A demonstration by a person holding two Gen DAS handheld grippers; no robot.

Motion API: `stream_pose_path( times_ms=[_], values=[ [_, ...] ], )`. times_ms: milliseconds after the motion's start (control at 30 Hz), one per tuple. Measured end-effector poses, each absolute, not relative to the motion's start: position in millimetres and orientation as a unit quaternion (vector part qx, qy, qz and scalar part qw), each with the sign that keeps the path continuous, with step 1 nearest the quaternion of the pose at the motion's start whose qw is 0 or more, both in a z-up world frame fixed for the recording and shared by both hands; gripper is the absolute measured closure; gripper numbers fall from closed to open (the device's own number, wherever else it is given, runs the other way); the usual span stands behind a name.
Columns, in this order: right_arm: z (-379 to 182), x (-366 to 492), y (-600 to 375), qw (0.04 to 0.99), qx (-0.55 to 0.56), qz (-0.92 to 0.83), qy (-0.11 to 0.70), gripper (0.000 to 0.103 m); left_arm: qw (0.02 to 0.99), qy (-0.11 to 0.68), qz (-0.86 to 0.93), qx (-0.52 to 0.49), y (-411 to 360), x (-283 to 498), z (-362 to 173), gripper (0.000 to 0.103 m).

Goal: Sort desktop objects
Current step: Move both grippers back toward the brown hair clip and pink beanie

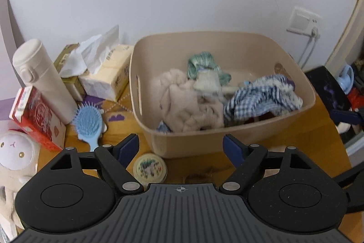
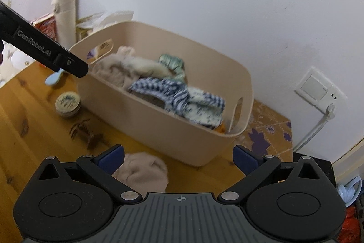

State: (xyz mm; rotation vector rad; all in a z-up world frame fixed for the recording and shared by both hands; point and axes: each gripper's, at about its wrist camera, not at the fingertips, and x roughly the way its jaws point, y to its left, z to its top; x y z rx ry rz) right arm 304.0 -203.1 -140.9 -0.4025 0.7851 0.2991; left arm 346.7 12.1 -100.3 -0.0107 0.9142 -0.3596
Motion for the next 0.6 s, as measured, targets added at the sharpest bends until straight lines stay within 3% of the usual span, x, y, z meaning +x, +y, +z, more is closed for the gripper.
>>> stream_pose_path(
  times_ms=[600],
  values=[
    [-181.2,302.4,-195.7,0.865,-0.206,0.172,0.425,0.000,0.855,0.461,-0.233,0.044,2.6,330.2,-157.1,0.021]
  ],
)
